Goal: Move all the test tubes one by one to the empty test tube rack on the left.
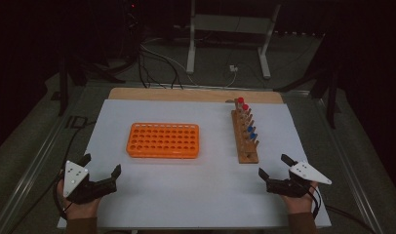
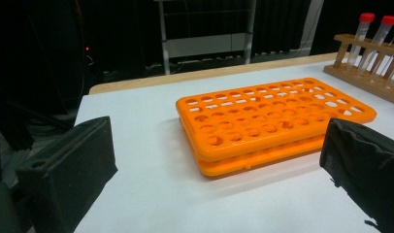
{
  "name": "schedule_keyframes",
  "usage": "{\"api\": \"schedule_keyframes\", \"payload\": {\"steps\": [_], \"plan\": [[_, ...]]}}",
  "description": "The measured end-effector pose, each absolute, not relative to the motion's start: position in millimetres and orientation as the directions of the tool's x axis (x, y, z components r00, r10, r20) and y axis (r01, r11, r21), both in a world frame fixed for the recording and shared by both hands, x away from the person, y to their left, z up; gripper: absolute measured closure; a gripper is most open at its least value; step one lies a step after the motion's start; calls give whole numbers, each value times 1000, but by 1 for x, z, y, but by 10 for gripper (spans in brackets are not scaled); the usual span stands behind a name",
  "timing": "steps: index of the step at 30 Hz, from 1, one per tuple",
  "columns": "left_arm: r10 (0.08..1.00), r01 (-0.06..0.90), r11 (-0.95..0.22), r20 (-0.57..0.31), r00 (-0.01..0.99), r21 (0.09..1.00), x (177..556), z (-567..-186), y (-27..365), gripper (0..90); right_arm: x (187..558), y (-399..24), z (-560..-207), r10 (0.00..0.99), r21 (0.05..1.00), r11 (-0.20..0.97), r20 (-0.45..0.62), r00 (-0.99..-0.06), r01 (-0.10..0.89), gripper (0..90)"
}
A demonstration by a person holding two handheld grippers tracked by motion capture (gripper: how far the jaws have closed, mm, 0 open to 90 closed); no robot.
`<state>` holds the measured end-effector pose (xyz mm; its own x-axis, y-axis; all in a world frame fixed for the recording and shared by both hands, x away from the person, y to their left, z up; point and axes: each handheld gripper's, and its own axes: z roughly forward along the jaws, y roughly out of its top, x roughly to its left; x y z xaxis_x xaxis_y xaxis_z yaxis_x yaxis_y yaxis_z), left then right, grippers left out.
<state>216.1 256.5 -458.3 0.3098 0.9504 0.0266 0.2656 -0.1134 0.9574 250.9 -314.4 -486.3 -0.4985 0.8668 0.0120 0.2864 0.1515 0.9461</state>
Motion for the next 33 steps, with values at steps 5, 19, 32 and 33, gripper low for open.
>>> {"api": "schedule_keyframes", "payload": {"steps": [5,19,32,33], "plan": [[948,259,-119,32,316,958,216,-457,254,0,245,-314,-483,870,954,132,19,-493,270,1],[951,267,-93,6,309,959,220,-458,250,0,266,-302,-478,863,933,117,74,-500,341,7],[955,273,-87,2,297,958,221,-460,250,0,304,-295,-456,864,913,155,60,-500,378,173],[954,276,-92,5,300,957,222,-460,249,0,306,-294,-456,868,913,155,57,-494,378,189]]}}
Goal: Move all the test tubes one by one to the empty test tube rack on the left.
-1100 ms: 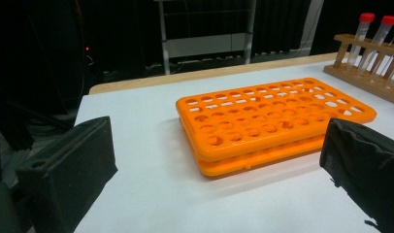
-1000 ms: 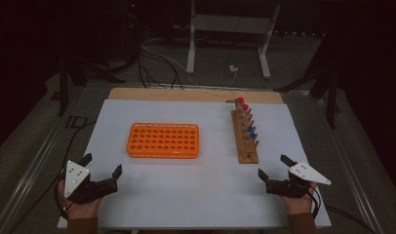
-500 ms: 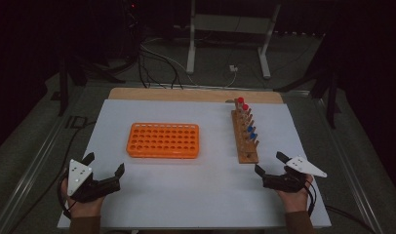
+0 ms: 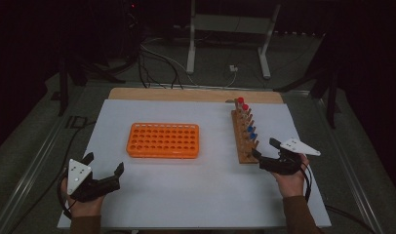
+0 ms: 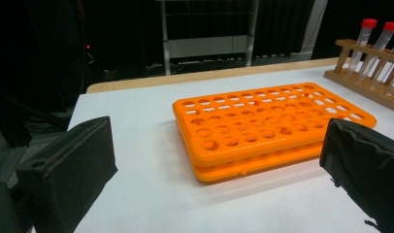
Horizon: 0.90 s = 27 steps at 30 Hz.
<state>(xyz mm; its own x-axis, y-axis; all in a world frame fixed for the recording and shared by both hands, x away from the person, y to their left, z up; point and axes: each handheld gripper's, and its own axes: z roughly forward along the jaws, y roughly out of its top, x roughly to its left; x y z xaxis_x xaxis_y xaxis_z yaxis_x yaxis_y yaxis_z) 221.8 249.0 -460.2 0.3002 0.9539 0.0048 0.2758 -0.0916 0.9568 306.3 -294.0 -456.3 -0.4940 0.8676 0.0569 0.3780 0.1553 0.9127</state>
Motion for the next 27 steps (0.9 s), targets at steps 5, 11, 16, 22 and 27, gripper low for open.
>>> {"api": "schedule_keyframes", "payload": {"steps": [5,11,16,22,27], "plan": [[952,278,-98,9,306,955,223,-461,247,0,320,-284,-458,892,898,181,23,-452,401,325],[952,283,-96,6,305,954,224,-462,247,0,334,-272,-461,884,877,234,-12,-467,420,571],[951,280,-96,5,309,955,224,-462,246,0,341,-268,-465,890,874,216,7,-456,436,680],[951,281,-99,7,310,955,224,-462,246,0,342,-260,-464,888,874,238,-19,-460,423,755],[950,285,-102,8,312,953,224,-462,246,0,342,-256,-465,889,870,244,-24,-458,428,760]]}}
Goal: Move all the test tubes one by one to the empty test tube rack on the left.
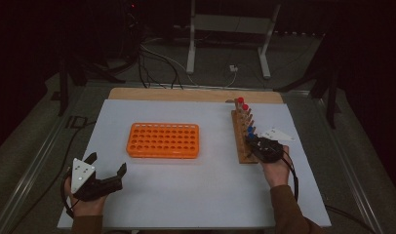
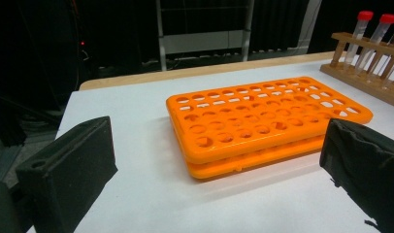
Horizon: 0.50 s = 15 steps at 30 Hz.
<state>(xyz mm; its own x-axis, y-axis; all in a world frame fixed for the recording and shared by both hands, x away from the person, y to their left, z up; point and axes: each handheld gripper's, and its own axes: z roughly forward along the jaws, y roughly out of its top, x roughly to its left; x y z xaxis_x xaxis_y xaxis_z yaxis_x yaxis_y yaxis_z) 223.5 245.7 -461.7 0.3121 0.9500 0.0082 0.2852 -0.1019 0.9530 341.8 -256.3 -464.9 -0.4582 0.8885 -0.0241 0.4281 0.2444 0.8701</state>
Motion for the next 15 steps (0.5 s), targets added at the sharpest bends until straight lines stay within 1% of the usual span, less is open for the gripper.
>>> {"api": "schedule_keyframes", "payload": {"steps": [9,15], "plan": [[945,299,-104,0,328,948,227,-461,241,1,339,-258,-459,890,879,236,-24,-456,415,765],[923,301,-125,-1,385,945,235,-450,224,0,338,-259,-443,888,887,238,-34,-458,395,766]]}}
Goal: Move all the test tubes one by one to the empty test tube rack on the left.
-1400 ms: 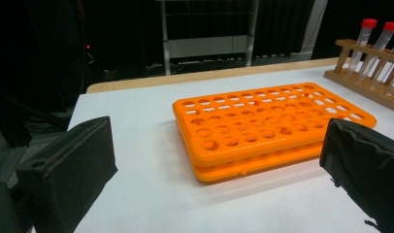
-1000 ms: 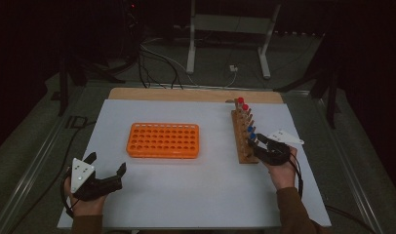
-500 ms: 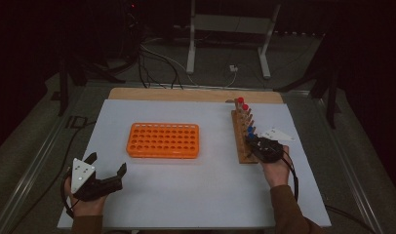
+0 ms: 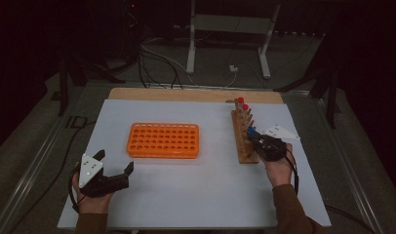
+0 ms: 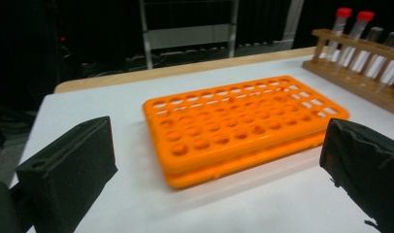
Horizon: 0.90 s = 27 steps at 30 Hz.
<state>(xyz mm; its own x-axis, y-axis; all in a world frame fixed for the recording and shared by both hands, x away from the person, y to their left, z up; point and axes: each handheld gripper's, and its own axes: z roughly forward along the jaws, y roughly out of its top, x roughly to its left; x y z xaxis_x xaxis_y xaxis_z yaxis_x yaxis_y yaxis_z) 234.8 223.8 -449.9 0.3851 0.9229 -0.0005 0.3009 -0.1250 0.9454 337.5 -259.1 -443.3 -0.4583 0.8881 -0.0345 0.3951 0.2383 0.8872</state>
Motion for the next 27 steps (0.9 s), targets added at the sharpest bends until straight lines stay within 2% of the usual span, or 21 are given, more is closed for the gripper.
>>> {"api": "schedule_keyframes", "payload": {"steps": [16,27], "plan": [[861,262,-185,28,508,947,266,-425,167,0,328,-260,-392,869,915,240,-53,-491,325,766],[808,239,-221,40,588,946,295,-421,118,0,330,-238,-401,827,910,223,14,-563,350,766]]}}
